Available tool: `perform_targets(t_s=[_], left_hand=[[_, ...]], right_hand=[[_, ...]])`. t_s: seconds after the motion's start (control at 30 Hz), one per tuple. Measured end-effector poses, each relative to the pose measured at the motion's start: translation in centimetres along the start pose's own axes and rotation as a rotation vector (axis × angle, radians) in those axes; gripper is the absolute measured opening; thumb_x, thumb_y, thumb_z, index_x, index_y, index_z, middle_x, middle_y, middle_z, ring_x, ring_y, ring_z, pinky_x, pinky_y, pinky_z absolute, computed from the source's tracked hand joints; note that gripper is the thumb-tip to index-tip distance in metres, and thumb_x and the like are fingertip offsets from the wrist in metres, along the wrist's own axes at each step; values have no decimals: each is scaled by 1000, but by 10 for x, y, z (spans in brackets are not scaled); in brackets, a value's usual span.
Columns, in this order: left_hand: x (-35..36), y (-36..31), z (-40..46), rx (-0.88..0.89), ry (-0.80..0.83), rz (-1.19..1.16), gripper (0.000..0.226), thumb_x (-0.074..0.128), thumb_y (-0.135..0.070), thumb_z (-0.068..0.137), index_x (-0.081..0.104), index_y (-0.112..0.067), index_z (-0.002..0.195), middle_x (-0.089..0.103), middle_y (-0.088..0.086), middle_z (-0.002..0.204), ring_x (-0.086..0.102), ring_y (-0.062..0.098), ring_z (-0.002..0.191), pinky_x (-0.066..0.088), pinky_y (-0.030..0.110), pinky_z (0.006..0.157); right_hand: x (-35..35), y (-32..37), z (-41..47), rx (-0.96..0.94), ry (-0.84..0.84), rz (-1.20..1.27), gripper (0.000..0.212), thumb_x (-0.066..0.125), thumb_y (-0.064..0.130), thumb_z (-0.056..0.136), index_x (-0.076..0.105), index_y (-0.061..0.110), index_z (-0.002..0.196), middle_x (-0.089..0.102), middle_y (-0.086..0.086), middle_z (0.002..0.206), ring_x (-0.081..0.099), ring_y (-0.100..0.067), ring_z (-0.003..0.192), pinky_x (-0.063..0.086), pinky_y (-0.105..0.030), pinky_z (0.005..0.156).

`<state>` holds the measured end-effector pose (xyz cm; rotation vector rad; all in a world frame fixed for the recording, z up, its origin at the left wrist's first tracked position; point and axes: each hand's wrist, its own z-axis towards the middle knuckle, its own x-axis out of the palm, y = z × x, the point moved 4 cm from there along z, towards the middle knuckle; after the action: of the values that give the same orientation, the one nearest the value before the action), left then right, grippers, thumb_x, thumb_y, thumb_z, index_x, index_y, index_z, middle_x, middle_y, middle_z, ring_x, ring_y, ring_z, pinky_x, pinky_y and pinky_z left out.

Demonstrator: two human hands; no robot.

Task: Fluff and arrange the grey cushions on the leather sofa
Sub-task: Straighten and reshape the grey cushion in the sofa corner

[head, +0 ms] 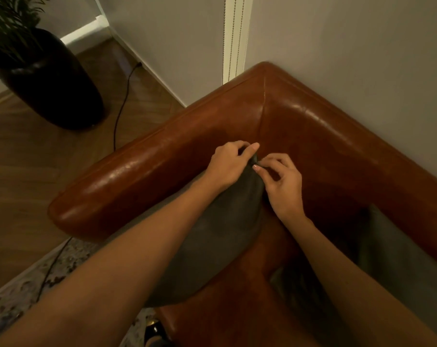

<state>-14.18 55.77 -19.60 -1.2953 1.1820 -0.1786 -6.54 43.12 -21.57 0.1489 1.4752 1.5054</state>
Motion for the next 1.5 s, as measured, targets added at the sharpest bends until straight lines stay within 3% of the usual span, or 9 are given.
perform_targets(t_s=[0.17, 0.3, 0.53, 0.67, 0.87, 1.03, 1.13, 1.3, 1.5], left_hand=[[-17, -4, 21, -132, 74, 11, 26, 69, -36, 87, 75, -13, 96, 71, 3, 102, 61, 14, 100, 44, 25, 80], [-20, -16, 20, 7, 96, 176, 24, 61, -36, 93, 69, -20, 77, 66, -4, 81, 63, 14, 85, 52, 36, 81], [-72, 7, -16, 38, 140, 126, 31, 47, -32, 101, 65, -14, 119, 63, -6, 102, 54, 7, 98, 39, 23, 87], [-97, 74, -65, -113, 271, 278, 36, 47, -38, 100, 61, -18, 125, 61, 3, 128, 55, 17, 116, 36, 21, 90], [-117, 137, -156, -208, 43, 90, 43, 44, -42, 100, 51, -21, 137, 50, 1, 137, 43, 17, 127, 30, 22, 97], [-120, 163, -215, -236, -387, -47, 21, 51, -23, 100, 60, -14, 116, 55, -1, 108, 49, -2, 85, 35, 0, 71], [-103, 169, -231, -227, -328, -116, 7, 58, -19, 96, 59, -15, 102, 57, 2, 97, 53, 3, 81, 40, 8, 68], [-83, 175, -226, -294, -162, -28, 14, 59, -30, 95, 61, -17, 96, 58, 1, 92, 55, 23, 93, 48, 41, 84], [-75, 166, -224, -434, -169, 210, 22, 60, -24, 94, 59, -5, 104, 57, 16, 115, 52, 35, 110, 46, 43, 86]], right_hand=[[-3, 6, -3, 104, -28, 98, 9, 76, 10, 82, 67, 9, 83, 57, 1, 96, 58, 0, 89, 48, -13, 79], [-17, 0, -1, 130, -85, 42, 17, 81, 17, 77, 65, 12, 78, 58, 3, 90, 55, 5, 85, 40, -7, 79], [-41, -28, -4, 358, -368, 65, 11, 71, 23, 88, 64, 18, 95, 58, 1, 106, 57, -10, 95, 51, -38, 93], [-35, -26, 7, 536, -215, 8, 29, 60, 27, 96, 57, 21, 124, 53, -1, 129, 53, -12, 113, 46, -35, 103], [11, 66, -19, 187, -191, -70, 40, 56, 15, 96, 47, 16, 134, 44, -2, 136, 41, -7, 125, 32, -19, 108], [101, 132, -65, -193, 260, -23, 22, 55, 10, 97, 61, 13, 118, 47, 8, 123, 36, -8, 132, 28, -38, 117], [137, 137, -91, -212, 429, -63, 19, 54, 14, 97, 62, 15, 115, 51, 8, 118, 40, -9, 128, 21, -53, 117], [150, 133, -116, -213, 395, -248, 21, 48, 20, 99, 66, 18, 110, 61, 2, 115, 51, -12, 114, 9, -37, 117], [150, 135, -131, -166, 422, -230, 18, 51, 17, 99, 66, 17, 109, 59, 4, 114, 47, -7, 115, 5, -29, 116]])
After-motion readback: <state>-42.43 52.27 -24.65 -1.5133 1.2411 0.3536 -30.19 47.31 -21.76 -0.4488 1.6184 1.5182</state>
